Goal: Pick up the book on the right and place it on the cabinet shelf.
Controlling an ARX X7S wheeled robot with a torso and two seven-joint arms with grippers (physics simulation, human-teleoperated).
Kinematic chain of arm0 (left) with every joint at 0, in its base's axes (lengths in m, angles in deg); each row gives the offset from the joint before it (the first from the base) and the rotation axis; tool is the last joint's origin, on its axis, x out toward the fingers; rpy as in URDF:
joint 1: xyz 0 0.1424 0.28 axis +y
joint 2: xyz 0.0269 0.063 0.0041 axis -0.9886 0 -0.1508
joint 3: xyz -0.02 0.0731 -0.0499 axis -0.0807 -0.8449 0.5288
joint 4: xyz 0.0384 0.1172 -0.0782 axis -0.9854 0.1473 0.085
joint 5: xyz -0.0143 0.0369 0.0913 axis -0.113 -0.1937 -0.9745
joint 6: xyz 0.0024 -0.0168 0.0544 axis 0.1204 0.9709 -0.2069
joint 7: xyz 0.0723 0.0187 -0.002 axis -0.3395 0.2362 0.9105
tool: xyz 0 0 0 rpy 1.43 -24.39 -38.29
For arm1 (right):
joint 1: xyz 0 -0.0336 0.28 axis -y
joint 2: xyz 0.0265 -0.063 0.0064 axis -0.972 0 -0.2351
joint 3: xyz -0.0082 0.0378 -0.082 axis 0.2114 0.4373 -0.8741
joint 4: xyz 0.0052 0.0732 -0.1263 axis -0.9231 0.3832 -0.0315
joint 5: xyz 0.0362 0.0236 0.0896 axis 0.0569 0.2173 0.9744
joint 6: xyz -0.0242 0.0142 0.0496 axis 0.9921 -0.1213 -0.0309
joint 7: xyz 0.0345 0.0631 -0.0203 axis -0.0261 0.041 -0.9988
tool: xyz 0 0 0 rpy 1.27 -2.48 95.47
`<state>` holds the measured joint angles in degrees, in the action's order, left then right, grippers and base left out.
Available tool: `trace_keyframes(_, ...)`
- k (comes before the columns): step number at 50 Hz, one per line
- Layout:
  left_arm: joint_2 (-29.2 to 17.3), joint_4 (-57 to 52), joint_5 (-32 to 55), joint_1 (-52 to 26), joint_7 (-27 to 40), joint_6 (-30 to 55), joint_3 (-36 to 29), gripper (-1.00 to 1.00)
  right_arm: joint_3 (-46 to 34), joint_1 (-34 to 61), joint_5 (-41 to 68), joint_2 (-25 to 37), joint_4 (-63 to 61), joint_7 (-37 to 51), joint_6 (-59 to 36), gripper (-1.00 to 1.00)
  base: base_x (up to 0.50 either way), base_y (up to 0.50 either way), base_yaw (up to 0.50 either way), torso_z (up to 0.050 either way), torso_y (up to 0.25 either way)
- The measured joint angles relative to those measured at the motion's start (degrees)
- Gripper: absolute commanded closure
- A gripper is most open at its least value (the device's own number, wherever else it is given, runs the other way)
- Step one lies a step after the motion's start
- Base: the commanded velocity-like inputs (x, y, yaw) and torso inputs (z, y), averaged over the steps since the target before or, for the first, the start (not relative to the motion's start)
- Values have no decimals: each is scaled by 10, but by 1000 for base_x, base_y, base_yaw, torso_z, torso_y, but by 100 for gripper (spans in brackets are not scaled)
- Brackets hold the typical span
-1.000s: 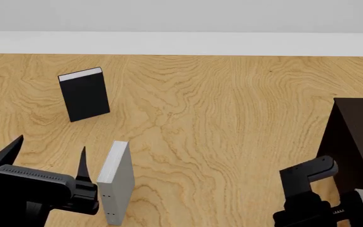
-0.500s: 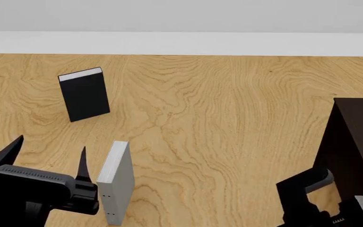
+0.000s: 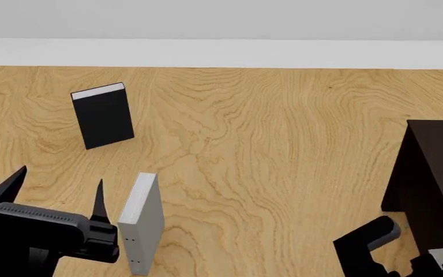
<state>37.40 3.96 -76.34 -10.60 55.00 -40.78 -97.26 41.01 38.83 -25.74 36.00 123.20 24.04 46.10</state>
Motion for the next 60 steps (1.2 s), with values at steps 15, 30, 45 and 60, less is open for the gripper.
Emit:
trace_keyframes(15,-1,-1,3,0,1,0,0,-100,3,11,-22,-14,-4,-31,31,-100,10,-3,6,0,0)
trace_keyframes(30,-3,-3,7,-1,2,0,0,-100,-85,42,73,-36,-9,-54,105,-100,0,0,0,0,0)
trace_keyframes(45,-6,-10,12,0,4,-2,4,-100,-62,-43,125,34,-359,-35,-23,-100,0,0,0,0,0)
trace_keyframes(60,-15,-31,18,14,6,-9,9,-100,2,-147,171,89,-668,6,-119,-100,0,0,0,0,0)
